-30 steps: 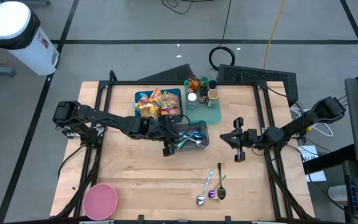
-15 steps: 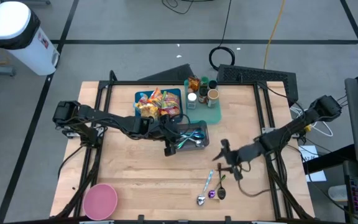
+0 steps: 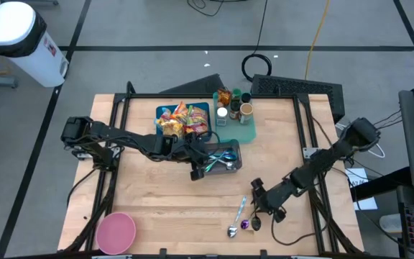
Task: Pick & Place Food Item
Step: Put the black spoon into the black bin
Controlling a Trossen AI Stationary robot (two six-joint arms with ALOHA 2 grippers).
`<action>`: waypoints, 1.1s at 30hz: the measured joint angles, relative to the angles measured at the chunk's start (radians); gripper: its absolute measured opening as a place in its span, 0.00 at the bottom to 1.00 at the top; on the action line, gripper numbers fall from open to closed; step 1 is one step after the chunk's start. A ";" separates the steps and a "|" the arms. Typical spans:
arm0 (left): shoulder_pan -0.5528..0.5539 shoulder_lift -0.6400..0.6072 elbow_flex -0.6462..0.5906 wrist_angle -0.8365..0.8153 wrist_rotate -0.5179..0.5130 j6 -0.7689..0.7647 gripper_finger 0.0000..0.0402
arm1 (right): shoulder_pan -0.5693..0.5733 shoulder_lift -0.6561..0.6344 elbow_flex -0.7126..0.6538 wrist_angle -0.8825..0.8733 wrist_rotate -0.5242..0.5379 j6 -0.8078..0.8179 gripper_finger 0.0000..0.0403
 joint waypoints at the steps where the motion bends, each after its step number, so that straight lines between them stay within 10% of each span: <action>1: 0.000 0.000 0.000 0.001 0.000 0.000 0.14 | 0.000 0.021 0.000 0.008 0.000 -0.008 0.42; 19: 0.000 0.000 0.000 0.000 0.000 -0.021 0.14 | -0.043 0.080 -0.008 0.008 0.005 0.056 0.03; 33: 0.000 0.000 0.000 0.000 0.000 -0.021 0.14 | -0.043 -0.007 -0.014 0.086 0.002 0.059 0.00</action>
